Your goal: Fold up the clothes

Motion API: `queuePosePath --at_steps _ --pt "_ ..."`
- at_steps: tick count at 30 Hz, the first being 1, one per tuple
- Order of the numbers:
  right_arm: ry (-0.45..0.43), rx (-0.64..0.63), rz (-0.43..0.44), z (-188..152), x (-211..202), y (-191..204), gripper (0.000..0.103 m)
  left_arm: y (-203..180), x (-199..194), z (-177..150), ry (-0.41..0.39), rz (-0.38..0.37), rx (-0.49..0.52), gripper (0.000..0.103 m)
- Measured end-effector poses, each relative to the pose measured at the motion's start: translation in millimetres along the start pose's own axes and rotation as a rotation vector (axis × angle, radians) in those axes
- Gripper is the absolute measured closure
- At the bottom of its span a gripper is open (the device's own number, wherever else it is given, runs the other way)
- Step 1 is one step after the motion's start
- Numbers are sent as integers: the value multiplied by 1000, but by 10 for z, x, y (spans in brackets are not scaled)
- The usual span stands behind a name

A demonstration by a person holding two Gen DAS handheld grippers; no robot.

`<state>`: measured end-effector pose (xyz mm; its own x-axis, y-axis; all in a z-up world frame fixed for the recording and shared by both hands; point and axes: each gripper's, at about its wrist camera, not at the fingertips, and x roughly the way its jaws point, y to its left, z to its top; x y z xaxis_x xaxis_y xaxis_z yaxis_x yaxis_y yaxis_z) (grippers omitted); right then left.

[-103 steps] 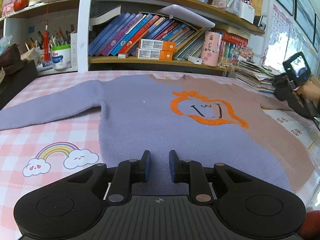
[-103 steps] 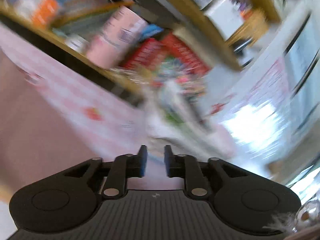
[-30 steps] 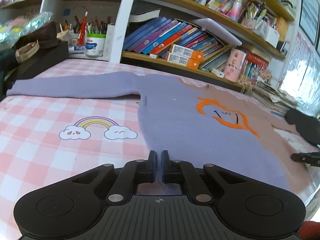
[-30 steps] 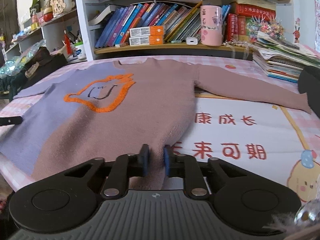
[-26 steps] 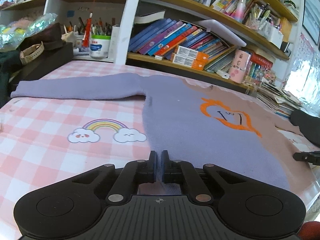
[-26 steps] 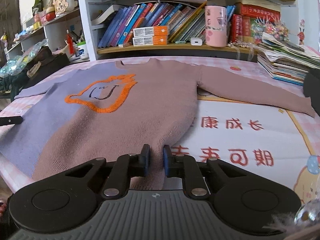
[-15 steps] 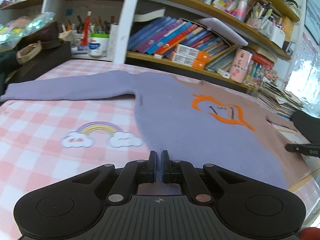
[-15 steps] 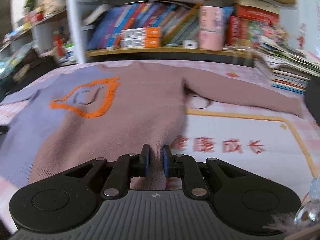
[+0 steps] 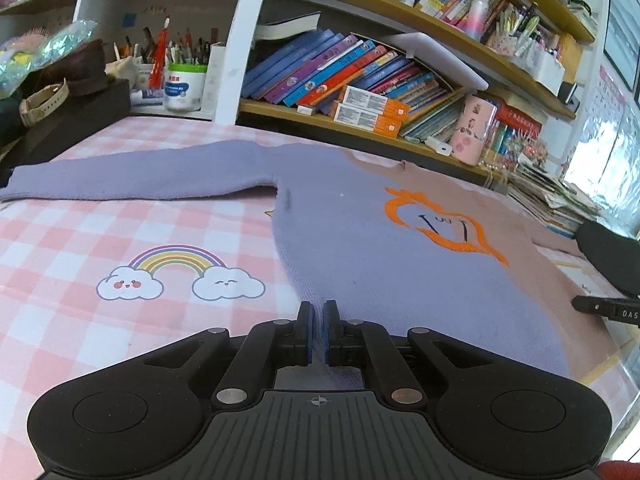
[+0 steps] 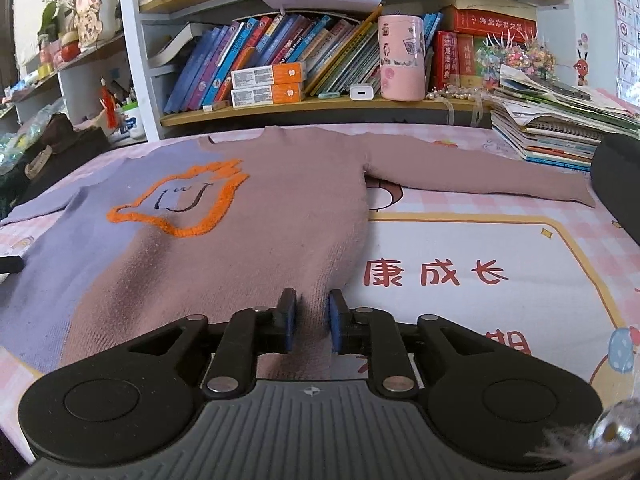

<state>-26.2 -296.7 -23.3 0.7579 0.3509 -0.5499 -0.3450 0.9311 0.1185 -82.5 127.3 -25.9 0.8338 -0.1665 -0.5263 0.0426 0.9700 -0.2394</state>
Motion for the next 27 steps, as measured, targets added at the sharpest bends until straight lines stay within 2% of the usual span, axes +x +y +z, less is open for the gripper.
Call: queuePosePath --at_steps 2,7,13,17,22,27 --pt "5 3 1 0 -27 -14 80 -1 -32 -15 6 -4 -8 95" --pt "17 -13 19 -78 -171 9 77 32 -121 -69 19 -28 -51 94" --pt "25 -26 22 -126 -247 46 80 5 -96 -80 26 -68 -60 95" --pt "23 -26 23 -127 -236 41 80 50 -120 -57 23 -55 -87 94" --pt "22 -30 23 -129 -238 39 80 51 -132 -54 23 -77 -106 68" --pt "21 -34 23 -126 -236 43 80 -43 -114 -60 24 -71 -68 70"
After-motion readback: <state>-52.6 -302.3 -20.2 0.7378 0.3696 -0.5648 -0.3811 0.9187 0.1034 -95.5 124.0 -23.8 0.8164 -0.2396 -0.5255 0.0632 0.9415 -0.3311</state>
